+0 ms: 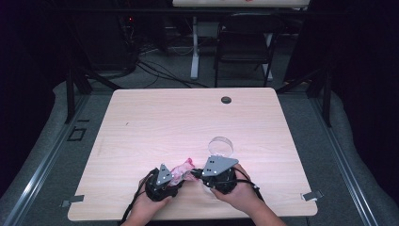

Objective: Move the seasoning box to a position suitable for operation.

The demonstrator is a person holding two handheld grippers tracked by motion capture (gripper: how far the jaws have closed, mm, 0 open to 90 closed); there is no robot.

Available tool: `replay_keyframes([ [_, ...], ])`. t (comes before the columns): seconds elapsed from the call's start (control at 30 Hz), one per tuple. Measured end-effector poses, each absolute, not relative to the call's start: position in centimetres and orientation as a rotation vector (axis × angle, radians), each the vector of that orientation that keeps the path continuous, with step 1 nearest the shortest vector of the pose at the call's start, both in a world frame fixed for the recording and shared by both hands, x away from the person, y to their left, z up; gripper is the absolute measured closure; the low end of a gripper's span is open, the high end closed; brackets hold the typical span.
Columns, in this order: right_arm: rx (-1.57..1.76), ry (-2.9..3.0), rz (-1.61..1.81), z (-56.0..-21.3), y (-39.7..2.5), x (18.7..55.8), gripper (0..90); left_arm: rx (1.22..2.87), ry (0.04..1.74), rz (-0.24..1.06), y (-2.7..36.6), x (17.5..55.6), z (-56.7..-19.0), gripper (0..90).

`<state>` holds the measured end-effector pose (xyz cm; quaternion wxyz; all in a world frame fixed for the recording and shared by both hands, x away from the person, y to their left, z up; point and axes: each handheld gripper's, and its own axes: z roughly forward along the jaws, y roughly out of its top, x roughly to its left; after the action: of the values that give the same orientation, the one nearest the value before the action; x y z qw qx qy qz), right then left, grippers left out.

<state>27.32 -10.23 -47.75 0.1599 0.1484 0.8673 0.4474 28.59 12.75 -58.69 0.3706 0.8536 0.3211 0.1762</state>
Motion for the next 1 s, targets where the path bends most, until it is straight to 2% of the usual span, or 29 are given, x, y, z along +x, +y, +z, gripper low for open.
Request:
replay_keyframes([
  [0.33, 0.407, 2.468, 1.288, -47.6, -10.5, 27.1, 90.0, 2.207, 0.783, 0.538, 12.6, 28.2, -58.0, 56.2],
  [0.57, 0.359, 2.442, 1.311, -47.2, -10.8, 26.7, 90.0, 2.214, 0.750, 0.690, 12.9, 28.0, -56.8, 57.2],
  [0.7, 0.349, 2.422, 1.317, -47.0, -10.9, 26.5, 87.0, 2.224, 0.733, 0.771, 13.2, 27.9, -56.3, 57.6],
  [1.0, 0.327, 2.394, 1.327, -46.8, -10.8, 26.1, 74.6, 2.194, 0.734, 0.836, 13.6, 27.8, -55.6, 58.4],
])
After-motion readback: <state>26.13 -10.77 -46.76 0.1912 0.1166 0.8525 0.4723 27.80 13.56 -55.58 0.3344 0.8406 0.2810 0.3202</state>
